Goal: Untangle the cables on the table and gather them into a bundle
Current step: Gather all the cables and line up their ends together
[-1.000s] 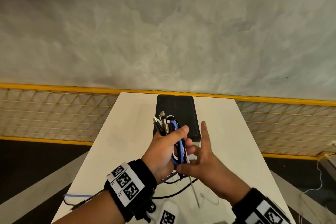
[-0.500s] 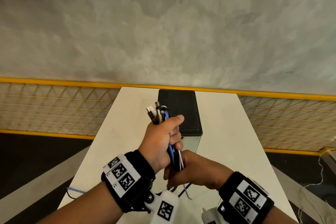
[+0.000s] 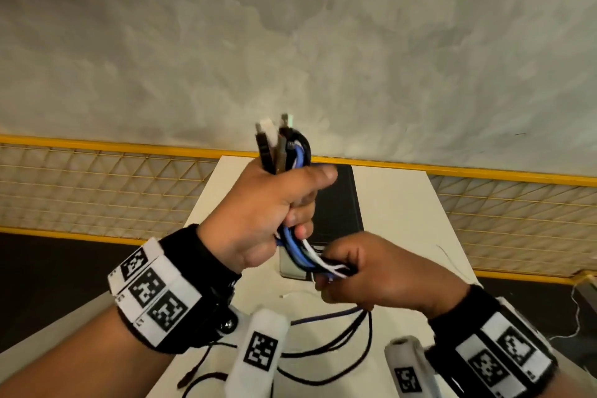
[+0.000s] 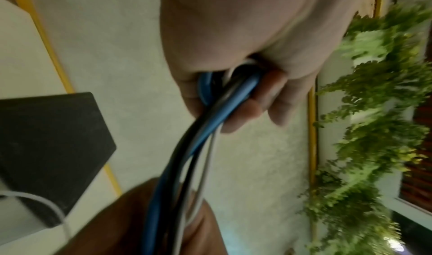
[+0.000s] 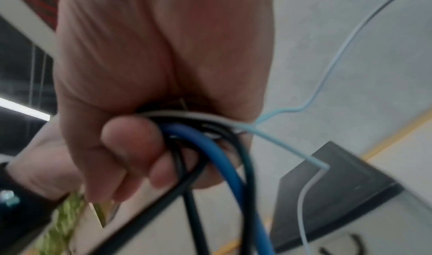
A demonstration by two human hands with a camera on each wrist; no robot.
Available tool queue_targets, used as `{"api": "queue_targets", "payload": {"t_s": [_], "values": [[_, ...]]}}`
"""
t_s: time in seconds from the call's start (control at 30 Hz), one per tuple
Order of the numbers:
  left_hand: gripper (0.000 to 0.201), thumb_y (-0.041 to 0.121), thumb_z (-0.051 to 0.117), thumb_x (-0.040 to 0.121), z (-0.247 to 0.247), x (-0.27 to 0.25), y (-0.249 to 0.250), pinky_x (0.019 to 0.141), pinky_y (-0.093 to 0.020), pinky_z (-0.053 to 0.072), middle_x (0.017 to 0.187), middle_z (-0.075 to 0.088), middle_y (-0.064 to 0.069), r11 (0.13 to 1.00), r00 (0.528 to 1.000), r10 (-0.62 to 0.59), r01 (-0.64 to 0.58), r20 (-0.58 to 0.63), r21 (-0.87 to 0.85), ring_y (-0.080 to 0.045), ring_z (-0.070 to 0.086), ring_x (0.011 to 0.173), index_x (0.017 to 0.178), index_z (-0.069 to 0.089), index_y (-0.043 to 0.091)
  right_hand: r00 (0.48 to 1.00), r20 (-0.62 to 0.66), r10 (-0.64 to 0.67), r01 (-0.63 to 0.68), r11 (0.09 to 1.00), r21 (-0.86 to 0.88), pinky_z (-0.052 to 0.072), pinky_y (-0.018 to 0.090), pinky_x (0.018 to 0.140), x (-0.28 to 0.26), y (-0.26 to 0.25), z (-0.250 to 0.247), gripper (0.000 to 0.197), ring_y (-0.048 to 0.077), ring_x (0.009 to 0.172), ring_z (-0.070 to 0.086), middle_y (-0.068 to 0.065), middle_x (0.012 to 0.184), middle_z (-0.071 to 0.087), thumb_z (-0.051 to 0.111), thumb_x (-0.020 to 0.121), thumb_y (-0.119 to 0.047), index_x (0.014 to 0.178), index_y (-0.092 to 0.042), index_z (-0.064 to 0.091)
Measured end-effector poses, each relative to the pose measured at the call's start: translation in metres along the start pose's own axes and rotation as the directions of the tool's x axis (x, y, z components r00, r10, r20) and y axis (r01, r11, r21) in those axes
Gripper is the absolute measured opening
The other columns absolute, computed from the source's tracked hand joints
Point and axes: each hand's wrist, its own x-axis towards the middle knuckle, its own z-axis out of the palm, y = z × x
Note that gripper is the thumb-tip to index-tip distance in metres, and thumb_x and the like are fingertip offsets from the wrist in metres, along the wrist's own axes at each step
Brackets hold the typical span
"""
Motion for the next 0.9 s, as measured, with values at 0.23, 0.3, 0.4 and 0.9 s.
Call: {"api": "queue_targets", "payload": {"t_s": [0.23,0.3,0.4,0.9], "values": [[0.038,0.016,0.071,0.089,-0.026,0.004,-0.048,0.045,-0.026,0.036,0.049,0.034,0.004,0.873,0.934,-0.355,0.32,0.032,0.368,-0.011,0.03,0.04,0.065,0.042,0.021,0.976,-0.124,0.179,-0.196,0.97,-0.141,0.039,0.027,0.052,0.0,0.035,0.013,0.02,0.007,0.048,0.045,-0.006,0.054,0.05,0.074,0.078,-0.016,0.063,-0.013,0.061],[0.032,0.016,0.074,0.087,-0.023,0.001,-0.065,0.044,-0.026,0.039,0.052,0.04,0.005,0.849,0.929,-0.366,0.307,0.058,0.43,-0.011,0.035,0.043,0.07,0.047,0.019,0.952,-0.219,0.216,-0.227,0.973,-0.028,0.041,0.028,0.049,0.002,0.037,0.016,0.02,0.009,0.046,0.047,-0.007,0.052,0.053,0.076,0.072,-0.011,0.061,-0.02,0.063],[0.022,0.005,0.076,0.082,-0.016,-0.006,-0.087,0.045,-0.016,0.041,0.058,0.056,0.014,0.85,0.916,-0.356,0.235,0.186,0.471,-0.002,0.05,0.049,0.083,0.059,0.018,0.948,-0.24,0.21,-0.216,0.976,0.002,0.046,0.029,0.047,0.004,0.039,0.019,0.011,0.012,0.051,0.052,0.003,0.06,0.062,0.071,0.069,-0.008,0.066,-0.018,0.066],[0.026,-0.009,0.07,0.066,-0.02,-0.013,-0.118,0.076,-0.035,0.057,0.075,0.072,-0.002,0.797,0.912,-0.396,0.283,0.108,0.533,-0.017,0.069,0.074,0.081,0.075,0.012,0.974,-0.134,0.183,-0.188,0.982,-0.028,0.059,0.04,0.07,0.007,0.046,0.015,0.035,0.022,0.084,0.071,0.006,0.094,0.072,0.072,0.073,-0.01,0.099,-0.025,0.054]]}}
